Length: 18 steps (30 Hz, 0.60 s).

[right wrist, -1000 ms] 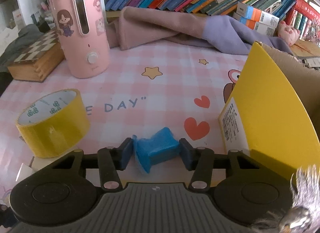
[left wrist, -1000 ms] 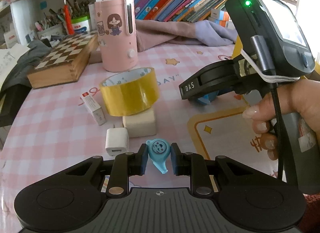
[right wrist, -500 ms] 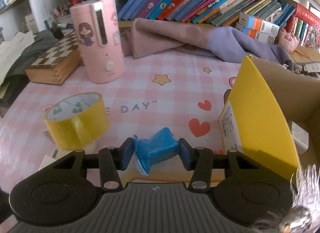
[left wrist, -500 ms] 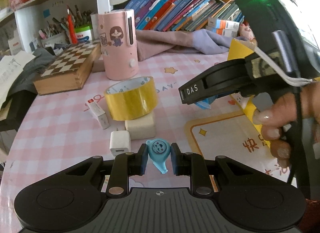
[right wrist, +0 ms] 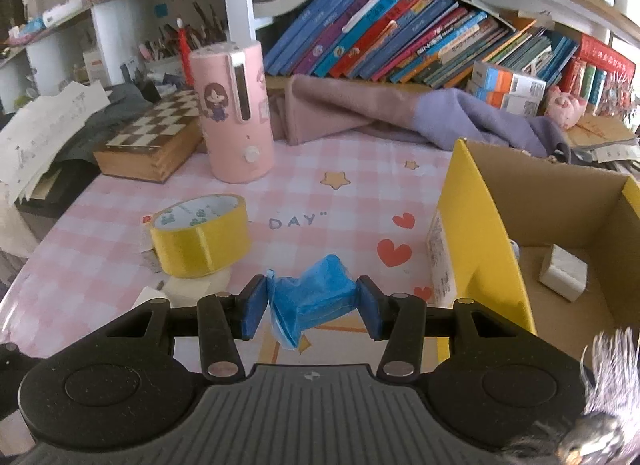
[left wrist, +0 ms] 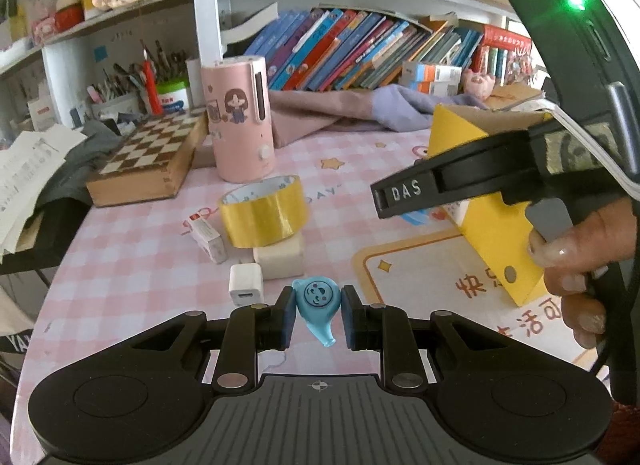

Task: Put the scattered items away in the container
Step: 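Carry the blue cloth and light-blue clip over the yellow box with both tools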

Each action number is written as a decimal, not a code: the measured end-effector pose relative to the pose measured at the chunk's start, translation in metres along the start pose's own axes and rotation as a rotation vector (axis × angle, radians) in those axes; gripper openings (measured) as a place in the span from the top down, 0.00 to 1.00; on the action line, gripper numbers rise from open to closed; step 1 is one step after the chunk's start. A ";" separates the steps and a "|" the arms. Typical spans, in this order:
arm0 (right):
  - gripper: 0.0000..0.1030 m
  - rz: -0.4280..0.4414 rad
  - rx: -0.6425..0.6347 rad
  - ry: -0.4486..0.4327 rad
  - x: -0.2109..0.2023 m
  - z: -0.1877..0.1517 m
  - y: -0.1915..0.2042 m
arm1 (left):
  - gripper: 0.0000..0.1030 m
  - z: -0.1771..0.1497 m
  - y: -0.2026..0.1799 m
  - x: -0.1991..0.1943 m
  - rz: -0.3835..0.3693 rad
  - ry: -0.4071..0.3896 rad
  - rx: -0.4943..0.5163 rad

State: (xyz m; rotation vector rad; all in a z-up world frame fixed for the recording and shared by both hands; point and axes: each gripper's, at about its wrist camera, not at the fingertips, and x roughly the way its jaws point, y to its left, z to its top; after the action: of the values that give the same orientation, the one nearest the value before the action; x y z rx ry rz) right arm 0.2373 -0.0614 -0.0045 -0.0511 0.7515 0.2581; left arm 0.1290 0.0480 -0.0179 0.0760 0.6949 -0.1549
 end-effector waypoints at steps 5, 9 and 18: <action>0.56 0.020 -0.017 -0.022 -0.025 -0.012 0.003 | 0.78 -0.006 -0.002 -0.020 0.011 -0.027 0.001; 0.56 0.037 -0.034 -0.050 -0.047 -0.019 0.006 | 0.78 -0.010 -0.001 -0.037 0.018 -0.049 -0.006; 0.56 0.044 -0.060 -0.085 -0.091 -0.044 0.009 | 0.78 -0.020 -0.002 -0.073 0.023 -0.087 -0.001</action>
State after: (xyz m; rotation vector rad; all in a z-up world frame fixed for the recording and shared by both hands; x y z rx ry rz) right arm 0.1418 -0.0777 0.0256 -0.0797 0.6604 0.3227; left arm 0.0606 0.0566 0.0131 0.0762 0.6074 -0.1351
